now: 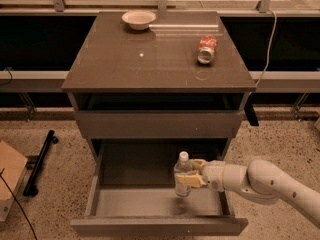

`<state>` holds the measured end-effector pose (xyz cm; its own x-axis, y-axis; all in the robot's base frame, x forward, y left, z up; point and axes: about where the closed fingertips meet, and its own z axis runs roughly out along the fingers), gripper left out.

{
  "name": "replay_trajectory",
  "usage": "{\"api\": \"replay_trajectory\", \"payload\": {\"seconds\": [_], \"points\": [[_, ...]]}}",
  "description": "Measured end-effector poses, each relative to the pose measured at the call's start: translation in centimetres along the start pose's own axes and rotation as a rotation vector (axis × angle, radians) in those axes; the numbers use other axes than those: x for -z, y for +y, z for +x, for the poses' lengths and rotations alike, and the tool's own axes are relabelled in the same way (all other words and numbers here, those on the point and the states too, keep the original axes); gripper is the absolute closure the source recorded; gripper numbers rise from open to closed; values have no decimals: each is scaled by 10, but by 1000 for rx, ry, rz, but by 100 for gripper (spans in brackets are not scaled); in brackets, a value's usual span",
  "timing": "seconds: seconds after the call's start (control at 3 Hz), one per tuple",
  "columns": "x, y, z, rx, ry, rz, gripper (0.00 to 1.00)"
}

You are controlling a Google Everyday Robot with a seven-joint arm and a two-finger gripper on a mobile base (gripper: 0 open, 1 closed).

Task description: Place blue plastic bottle into middle drawer

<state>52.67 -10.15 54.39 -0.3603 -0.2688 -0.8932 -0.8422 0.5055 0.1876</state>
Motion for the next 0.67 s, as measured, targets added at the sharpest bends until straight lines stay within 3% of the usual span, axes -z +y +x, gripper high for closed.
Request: {"api": "replay_trajectory", "payload": {"seconds": [0.67], "points": [[4,-17,37,3,-73,37,100]]}}
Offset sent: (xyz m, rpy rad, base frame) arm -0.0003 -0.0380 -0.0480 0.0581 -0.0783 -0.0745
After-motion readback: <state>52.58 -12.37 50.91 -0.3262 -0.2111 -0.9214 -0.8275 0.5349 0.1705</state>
